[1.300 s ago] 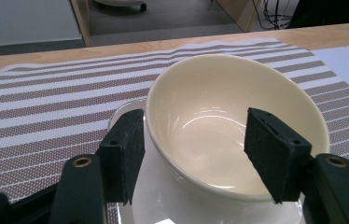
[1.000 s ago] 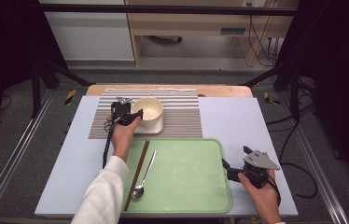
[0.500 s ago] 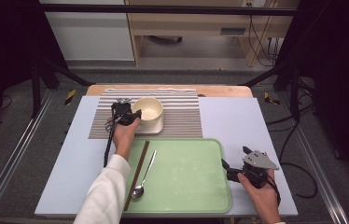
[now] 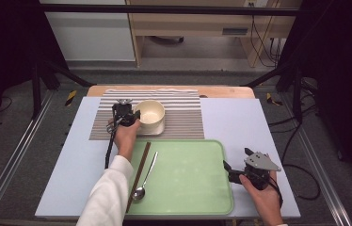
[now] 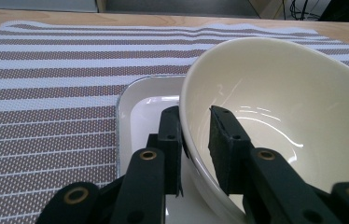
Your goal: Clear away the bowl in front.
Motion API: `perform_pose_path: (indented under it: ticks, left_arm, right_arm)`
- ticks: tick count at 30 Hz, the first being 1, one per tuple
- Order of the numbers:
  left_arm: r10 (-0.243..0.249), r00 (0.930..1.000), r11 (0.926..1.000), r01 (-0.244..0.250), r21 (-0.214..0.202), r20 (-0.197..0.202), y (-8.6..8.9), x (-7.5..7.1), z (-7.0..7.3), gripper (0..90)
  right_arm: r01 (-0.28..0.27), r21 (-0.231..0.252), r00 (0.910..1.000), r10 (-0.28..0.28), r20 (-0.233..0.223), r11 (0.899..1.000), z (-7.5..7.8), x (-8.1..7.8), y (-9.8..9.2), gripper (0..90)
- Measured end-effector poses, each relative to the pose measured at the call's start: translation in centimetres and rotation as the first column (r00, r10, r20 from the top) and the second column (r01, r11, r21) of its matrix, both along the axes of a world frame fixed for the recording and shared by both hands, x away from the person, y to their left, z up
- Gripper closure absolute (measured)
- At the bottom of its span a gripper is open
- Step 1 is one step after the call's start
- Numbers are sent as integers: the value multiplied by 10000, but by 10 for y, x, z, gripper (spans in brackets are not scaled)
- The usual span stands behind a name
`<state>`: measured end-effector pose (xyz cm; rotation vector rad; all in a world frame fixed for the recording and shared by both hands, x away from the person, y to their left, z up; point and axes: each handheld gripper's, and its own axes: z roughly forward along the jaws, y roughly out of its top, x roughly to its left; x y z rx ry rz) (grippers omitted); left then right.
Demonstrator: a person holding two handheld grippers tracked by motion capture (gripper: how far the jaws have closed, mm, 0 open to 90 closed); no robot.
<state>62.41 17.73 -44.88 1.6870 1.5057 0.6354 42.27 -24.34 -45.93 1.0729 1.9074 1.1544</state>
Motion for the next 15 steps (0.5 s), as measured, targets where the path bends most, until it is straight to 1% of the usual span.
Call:
perform_pose_path:
  ticks: [2, 4, 5, 8, 11, 12, 15]
  left_arm:
    - [80, 10000, 9999, -80, -116, 2, 1, 1, 0, 781]
    - [150, 9999, 9998, -150, -111, 1, 1, 1, 0, 811]
    - [79, 10000, 9999, -79, -137, -13, 1, 1, 0, 822]
    - [167, 9998, 9997, -168, -180, -56, 1, 1, 0, 824]
    - [236, 9996, 9988, -242, -429, -141, 3, 0, 1, 825]
    - [290, 9995, 9979, -298, -577, -150, 3, 0, 1, 825]
    - [299, 9995, 9986, -300, -440, -41, 2, -1, 2, 825]
  right_arm:
    - [5, 6, 10000, -5, -11, 10000, 0, 0, 0, 91]
    - [16, 0, 10000, -16, -16, 10000, 0, 0, 0, 91]
    - [15, -3, 10000, -15, -13, 10000, 0, 0, 0, 91]
    - [9, -1, 10000, -9, -26, 10000, 0, 0, 0, 92]
    - [-1, -21, 10000, 0, -36, 10000, -1, 0, 0, 92]
    - [-7, -29, 10000, 7, -40, 10000, -1, 0, 0, 92]
    - [-4, -49, 10000, 4, -35, 10000, -1, 0, 0, 92]
